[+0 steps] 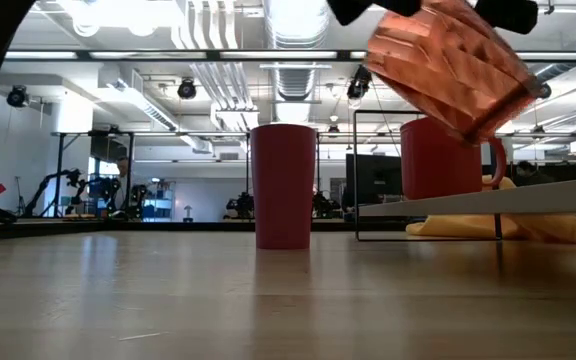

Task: Stack small to large cups/mugs on shelf
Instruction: Put the brown cup on the shelf

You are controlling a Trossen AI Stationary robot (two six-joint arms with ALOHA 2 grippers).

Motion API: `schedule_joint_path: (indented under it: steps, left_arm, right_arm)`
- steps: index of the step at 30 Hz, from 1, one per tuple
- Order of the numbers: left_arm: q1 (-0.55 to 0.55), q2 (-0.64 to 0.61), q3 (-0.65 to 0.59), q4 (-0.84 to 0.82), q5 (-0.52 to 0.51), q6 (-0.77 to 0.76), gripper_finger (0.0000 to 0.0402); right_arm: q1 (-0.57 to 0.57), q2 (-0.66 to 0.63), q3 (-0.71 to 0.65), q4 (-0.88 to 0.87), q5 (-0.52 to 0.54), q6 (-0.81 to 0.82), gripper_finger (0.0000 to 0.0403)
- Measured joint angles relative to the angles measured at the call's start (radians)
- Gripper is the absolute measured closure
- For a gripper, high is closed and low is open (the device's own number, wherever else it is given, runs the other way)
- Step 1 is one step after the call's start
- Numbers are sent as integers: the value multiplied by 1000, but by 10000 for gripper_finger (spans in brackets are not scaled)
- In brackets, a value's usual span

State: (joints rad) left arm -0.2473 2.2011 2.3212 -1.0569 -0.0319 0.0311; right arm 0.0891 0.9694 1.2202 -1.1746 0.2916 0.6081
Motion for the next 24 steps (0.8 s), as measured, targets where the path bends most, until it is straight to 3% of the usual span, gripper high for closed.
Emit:
schedule_joint_path:
  steps: [5, 24]
  left_arm:
    - [10, 4, -45, 141, 6, 79, 401]
    - [8, 6, -175, 183, 20, 80, 402]
  right_arm:
    - [0, -8, -38, 6, 0, 37, 394]
    - [0, -6, -65, 5, -2, 69, 394]
